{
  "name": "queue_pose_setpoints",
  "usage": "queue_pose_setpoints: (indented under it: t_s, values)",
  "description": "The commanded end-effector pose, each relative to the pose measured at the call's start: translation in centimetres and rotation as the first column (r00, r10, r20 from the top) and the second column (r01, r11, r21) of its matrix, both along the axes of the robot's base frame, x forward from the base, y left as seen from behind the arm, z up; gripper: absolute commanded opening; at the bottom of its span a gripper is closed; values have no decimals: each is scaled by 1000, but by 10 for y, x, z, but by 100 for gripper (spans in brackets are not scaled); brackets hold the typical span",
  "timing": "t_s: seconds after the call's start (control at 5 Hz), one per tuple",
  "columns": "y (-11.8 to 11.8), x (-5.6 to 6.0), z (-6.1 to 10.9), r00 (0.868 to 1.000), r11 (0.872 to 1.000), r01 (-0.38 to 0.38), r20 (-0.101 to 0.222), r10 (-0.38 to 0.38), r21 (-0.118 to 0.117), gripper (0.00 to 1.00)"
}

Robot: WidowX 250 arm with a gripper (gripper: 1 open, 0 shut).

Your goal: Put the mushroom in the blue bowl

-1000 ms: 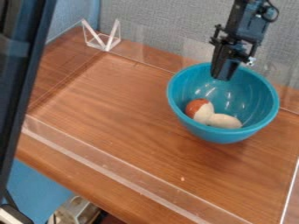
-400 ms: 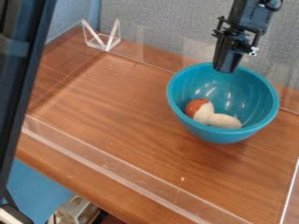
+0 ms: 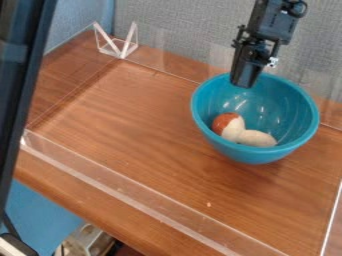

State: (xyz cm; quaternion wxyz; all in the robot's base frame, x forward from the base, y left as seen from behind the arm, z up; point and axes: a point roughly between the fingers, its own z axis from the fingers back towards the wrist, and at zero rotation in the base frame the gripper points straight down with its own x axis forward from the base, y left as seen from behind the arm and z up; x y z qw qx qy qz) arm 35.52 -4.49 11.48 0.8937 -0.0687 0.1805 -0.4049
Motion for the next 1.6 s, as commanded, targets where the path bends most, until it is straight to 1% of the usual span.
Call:
queue_pose_setpoints:
  t_s: [0.0,0.4,0.6,0.8,1.2,1.4]
  values:
    - [6,-6,34,995,1000,-4,100,6,-18,0]
    - [-13,-17,37,995,999,-33,96,36,-37,0]
    - [-3,-19,39,995,999,-2,97,6,-46,0]
    - [8,-20,45,994,998,27,104,-21,-56,0]
    - [-9,-22,62,995,997,17,98,-9,-79,0]
    - [-19,-25,70,996,996,10,89,-2,-92,0]
